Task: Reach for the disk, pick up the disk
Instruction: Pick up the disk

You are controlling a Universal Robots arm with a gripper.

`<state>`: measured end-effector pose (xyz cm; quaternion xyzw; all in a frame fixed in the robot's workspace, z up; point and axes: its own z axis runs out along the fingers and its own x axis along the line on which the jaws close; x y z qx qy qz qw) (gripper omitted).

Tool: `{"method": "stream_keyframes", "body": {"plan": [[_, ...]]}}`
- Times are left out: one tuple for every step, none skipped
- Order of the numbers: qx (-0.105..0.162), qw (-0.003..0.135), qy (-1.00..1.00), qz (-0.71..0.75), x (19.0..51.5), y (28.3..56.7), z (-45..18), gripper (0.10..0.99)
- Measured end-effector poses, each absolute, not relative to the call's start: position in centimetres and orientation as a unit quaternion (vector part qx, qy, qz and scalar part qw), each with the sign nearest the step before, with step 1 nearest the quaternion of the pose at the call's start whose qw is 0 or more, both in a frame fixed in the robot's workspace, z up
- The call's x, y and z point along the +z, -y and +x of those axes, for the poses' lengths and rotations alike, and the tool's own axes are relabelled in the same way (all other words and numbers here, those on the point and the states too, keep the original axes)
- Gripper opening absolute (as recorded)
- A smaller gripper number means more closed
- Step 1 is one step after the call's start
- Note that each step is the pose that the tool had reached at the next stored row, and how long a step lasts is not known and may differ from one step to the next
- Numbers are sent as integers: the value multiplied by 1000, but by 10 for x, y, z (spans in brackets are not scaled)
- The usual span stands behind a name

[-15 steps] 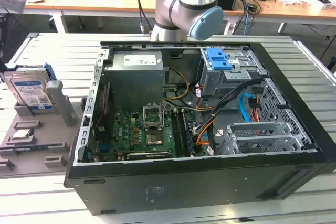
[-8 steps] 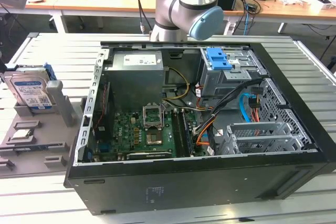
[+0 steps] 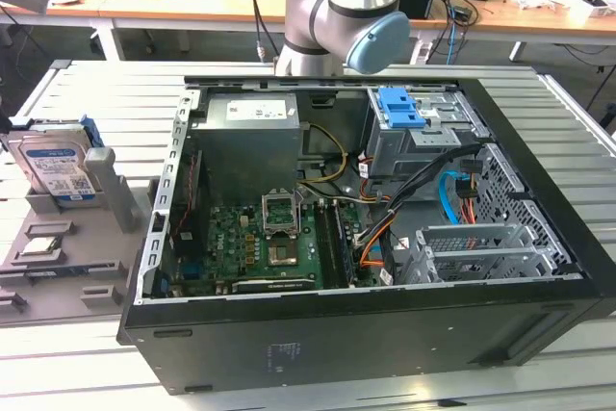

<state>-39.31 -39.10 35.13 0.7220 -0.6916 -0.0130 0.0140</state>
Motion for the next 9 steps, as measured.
{"method": "stream_keyframes", "body": {"plan": [[-13,14,683,730,351,391,-393,106],[-13,14,680,733,351,391,-393,106],[-13,14,680,733,351,391,-393,106],[-13,14,680,733,351,391,-393,106],[-13,14,680,733,351,391,-393,106],[-13,14,681,732,351,391,-393,106],[-13,14,684,729,351,391,-393,106],[-13,14,691,723,351,391,-393,106],[-13,14,698,716,351,391,-393,106]]}}
